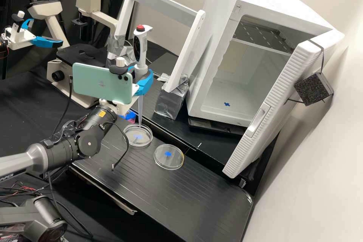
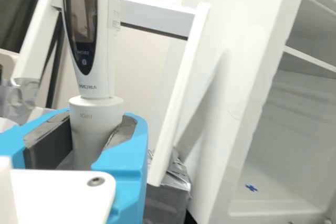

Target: Use the pipette

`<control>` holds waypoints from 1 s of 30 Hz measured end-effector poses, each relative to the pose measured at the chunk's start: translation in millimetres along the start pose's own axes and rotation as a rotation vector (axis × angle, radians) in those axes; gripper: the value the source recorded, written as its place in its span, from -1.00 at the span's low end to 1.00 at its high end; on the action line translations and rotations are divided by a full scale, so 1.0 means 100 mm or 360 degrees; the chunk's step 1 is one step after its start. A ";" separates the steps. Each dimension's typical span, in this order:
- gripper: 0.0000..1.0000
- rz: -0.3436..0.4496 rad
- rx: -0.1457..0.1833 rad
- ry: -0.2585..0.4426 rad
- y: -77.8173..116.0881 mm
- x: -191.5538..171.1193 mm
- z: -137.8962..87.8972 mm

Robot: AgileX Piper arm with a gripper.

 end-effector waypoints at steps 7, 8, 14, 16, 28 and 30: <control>-1.00 0.0000 0.0000 0.0000 0.00 0.00 0.00; -1.00 0.0000 0.0000 0.0000 0.00 0.00 0.00; -1.00 0.0003 -0.0004 -0.0010 0.02 0.01 0.00; -1.00 0.0013 -0.0011 -0.0023 0.05 0.02 -0.01; -1.00 0.0117 0.0035 -0.0080 0.62 0.47 -0.29; -1.00 0.0101 0.0051 -0.0085 0.68 0.58 -0.36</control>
